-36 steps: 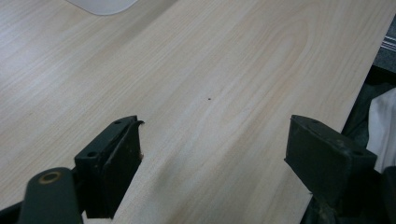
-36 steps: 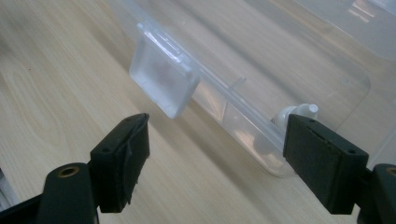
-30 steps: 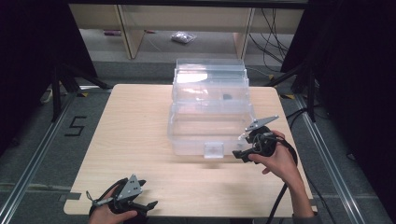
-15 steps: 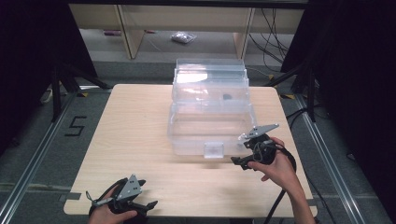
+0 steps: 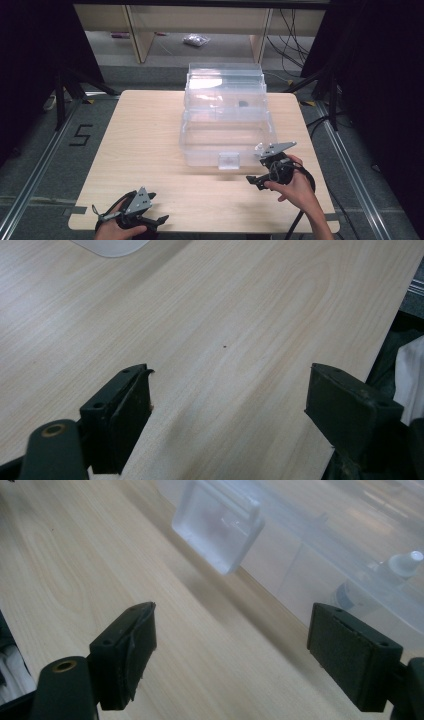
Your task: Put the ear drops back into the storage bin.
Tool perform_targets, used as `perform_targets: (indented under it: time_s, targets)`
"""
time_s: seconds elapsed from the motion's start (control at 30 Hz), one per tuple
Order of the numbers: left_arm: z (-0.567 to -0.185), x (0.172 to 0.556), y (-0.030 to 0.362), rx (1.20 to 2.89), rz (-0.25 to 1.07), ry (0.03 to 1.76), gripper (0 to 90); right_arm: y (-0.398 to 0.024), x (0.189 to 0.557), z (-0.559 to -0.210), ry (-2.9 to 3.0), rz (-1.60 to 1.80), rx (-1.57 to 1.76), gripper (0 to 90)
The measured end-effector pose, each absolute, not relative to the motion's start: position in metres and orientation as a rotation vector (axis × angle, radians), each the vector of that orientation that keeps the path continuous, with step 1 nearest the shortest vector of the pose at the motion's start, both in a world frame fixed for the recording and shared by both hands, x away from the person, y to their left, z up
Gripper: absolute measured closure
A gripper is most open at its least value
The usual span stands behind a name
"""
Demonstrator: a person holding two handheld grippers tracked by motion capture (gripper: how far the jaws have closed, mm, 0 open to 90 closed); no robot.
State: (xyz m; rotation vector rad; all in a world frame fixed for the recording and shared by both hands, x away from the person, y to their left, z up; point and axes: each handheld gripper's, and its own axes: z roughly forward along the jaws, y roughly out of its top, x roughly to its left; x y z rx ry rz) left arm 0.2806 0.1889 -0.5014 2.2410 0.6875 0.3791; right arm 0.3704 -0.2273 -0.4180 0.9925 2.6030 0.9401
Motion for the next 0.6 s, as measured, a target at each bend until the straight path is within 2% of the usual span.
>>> perform_targets:
  time_s: [0.6]
  targets:
    - [-0.501, 0.28, 0.19, 2.233, 0.38, 0.69, 17.7, -0.23, 0.359, -0.432, 2.559, 0.974, 1.005, 19.6]
